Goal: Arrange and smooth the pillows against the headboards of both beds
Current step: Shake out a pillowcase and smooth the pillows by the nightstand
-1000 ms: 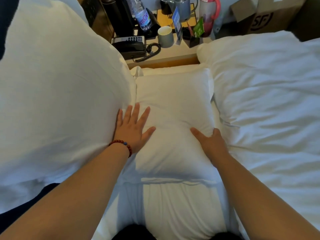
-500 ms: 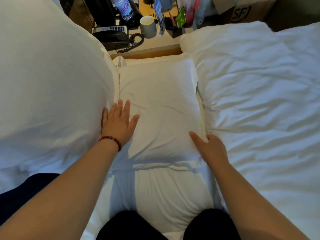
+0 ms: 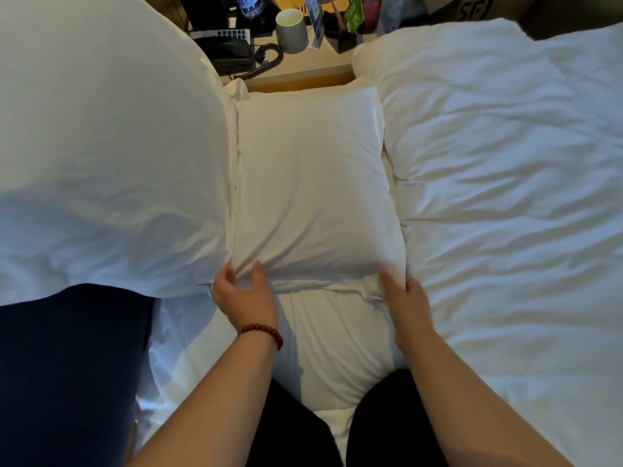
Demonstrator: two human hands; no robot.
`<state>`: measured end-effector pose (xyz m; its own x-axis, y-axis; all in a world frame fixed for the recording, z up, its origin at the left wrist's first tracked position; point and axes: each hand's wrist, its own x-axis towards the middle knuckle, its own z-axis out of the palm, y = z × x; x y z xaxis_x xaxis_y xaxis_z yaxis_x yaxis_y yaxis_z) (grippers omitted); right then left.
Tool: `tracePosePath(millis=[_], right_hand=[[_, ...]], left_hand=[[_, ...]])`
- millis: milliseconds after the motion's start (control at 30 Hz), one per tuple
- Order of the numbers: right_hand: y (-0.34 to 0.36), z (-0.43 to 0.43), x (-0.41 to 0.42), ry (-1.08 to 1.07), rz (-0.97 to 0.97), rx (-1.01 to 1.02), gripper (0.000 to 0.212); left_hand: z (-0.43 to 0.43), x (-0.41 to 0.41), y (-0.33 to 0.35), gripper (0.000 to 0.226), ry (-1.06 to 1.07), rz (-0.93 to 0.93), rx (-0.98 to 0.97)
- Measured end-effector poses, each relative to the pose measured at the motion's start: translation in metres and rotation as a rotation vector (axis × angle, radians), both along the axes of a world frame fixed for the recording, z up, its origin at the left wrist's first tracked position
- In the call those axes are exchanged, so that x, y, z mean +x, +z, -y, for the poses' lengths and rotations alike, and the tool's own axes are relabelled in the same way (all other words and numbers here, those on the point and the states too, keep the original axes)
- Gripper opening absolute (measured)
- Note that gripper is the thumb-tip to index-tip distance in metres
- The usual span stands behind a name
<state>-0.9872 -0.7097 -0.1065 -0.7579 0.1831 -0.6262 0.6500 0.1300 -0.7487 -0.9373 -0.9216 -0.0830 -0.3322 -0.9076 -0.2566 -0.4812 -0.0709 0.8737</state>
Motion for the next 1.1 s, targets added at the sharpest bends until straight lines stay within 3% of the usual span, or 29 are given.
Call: tracePosePath(millis=[100, 200, 267, 367, 467, 600, 700, 767, 867, 967, 1100], right_hand=[[-0.015, 0.005, 0.023, -0.072, 0.075, -0.083, 0.042], [-0.016, -0.006, 0.027, -0.356, 0.059, -0.304, 0.023], [-0.018, -0.003, 0.029, -0.402, 0.067, -0.44, 0.01], [-0.025, 0.02, 0.032, -0.442, 0.31, -0.75, 0.03], [-0.02, 0.043, 0.032, -0.402, 0.326, -0.867, 0.026], [-0.019, 0.034, 0.026, -0.524, 0.217, -0.691, 0.022], [-0.034, 0.03, 0.043, -0.571, 0.262, -0.806, 0.029], [-0.038, 0.049, 0.053, -0.388, 0.324, -0.909, 0.044], [-0.026, 0.096, 0.053, -0.167, 0.315, -0.814, 0.059], [-0.013, 0.132, 0.041, -0.246, 0.383, -0.867, 0.042], [-0.012, 0.135, 0.041, -0.44, 0.27, -0.741, 0.032]], left_hand=[[-0.001, 0.016, -0.017, 0.069, 0.207, 0.153, 0.411], [0.012, 0.025, -0.025, 0.042, 0.22, -0.085, 0.789], [0.019, 0.029, -0.022, 0.038, 0.225, -0.254, 0.922], [0.019, 0.035, -0.025, 0.033, 0.212, -0.353, 1.005], [0.015, 0.038, -0.021, 0.024, 0.237, -0.428, 1.025], [0.024, 0.049, -0.023, 0.012, 0.212, -0.286, 0.798], [0.021, 0.057, -0.024, 0.01, 0.113, -0.27, 0.903], [0.021, 0.059, -0.022, 0.022, 0.052, -0.319, 0.976], [0.036, 0.051, -0.014, 0.026, 0.116, -0.432, 0.991], [0.065, 0.047, -0.006, 0.021, 0.175, -0.553, 0.906], [0.091, 0.078, -0.014, 0.008, 0.088, -0.4, 0.738]])
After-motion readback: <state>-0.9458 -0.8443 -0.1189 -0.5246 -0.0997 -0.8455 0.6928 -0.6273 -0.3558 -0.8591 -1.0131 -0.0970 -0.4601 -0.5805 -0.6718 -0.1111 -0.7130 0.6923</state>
